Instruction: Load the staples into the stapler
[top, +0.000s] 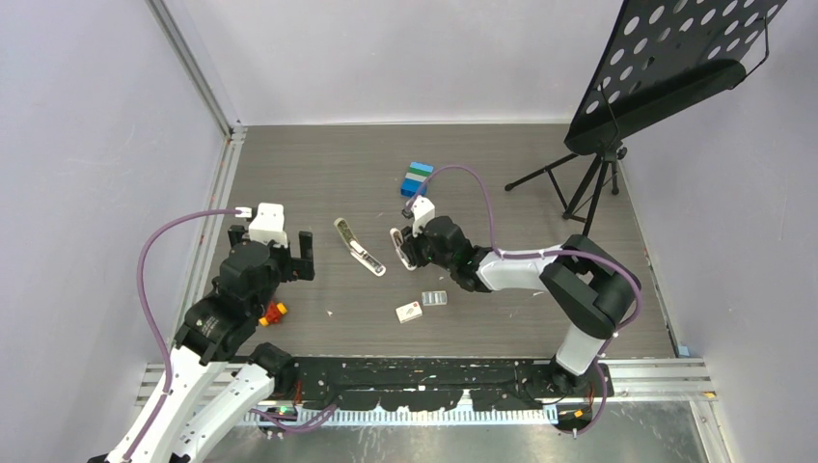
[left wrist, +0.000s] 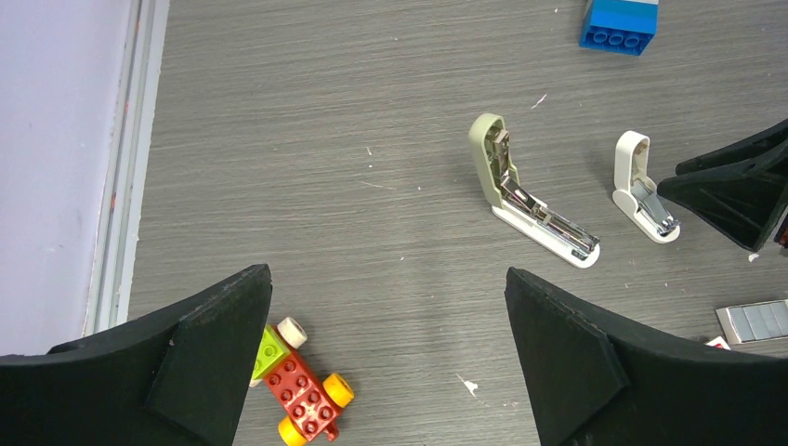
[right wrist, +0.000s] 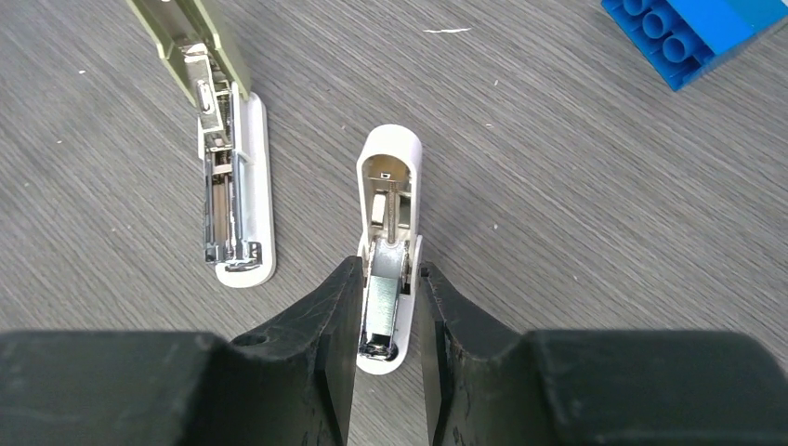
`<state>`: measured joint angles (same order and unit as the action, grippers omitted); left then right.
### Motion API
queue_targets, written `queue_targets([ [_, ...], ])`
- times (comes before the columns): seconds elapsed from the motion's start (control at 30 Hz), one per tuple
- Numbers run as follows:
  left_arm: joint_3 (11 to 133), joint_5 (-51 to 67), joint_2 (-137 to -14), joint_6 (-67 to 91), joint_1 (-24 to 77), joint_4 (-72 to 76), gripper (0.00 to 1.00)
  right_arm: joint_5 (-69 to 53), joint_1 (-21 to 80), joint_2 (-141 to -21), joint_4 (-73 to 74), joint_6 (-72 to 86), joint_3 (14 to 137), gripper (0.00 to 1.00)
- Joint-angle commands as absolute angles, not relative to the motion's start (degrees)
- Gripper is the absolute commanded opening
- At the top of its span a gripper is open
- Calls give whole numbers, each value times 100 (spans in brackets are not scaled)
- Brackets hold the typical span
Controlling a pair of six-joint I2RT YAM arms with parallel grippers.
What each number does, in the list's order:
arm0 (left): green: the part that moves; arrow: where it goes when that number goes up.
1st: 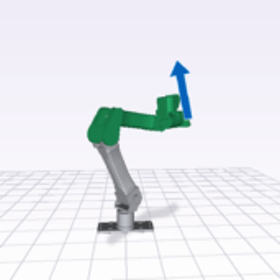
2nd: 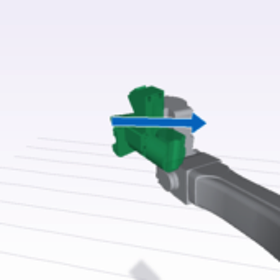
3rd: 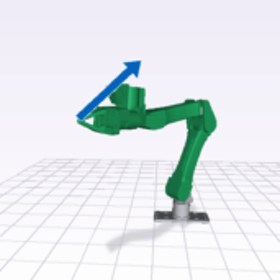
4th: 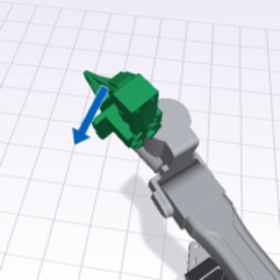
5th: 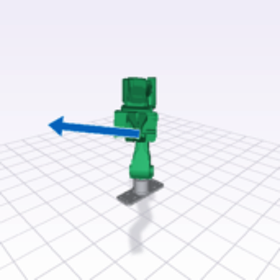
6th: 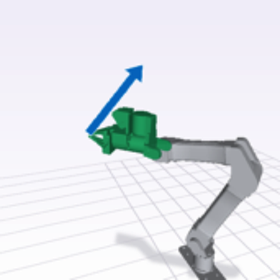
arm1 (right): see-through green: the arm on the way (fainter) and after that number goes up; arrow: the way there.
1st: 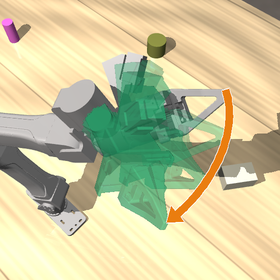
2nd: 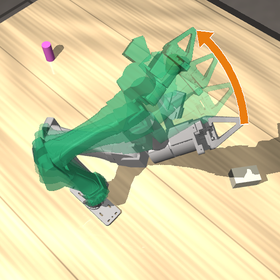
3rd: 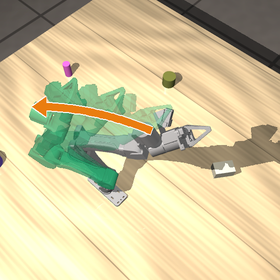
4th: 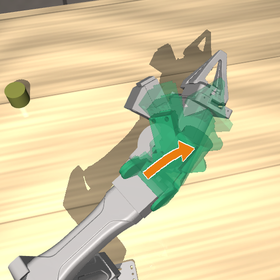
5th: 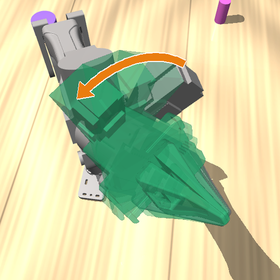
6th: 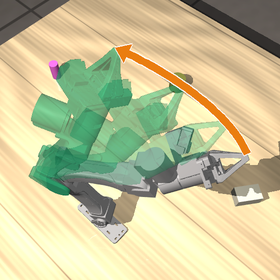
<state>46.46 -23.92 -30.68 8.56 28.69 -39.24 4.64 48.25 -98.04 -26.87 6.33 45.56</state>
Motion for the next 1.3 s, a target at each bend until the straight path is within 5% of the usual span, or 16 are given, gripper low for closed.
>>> queue_targets([
  [0.0, 4632, -2338, -3058, 861, 2830, -3727, 99, 765, 4834, -9885, -2679, 752, 4876, 33],
  [1.27, 4597, -2312, -2839, 905, 2830, -3788, 99, 520, 4852, -10004, -1848, 1011, 4975, 34],
])
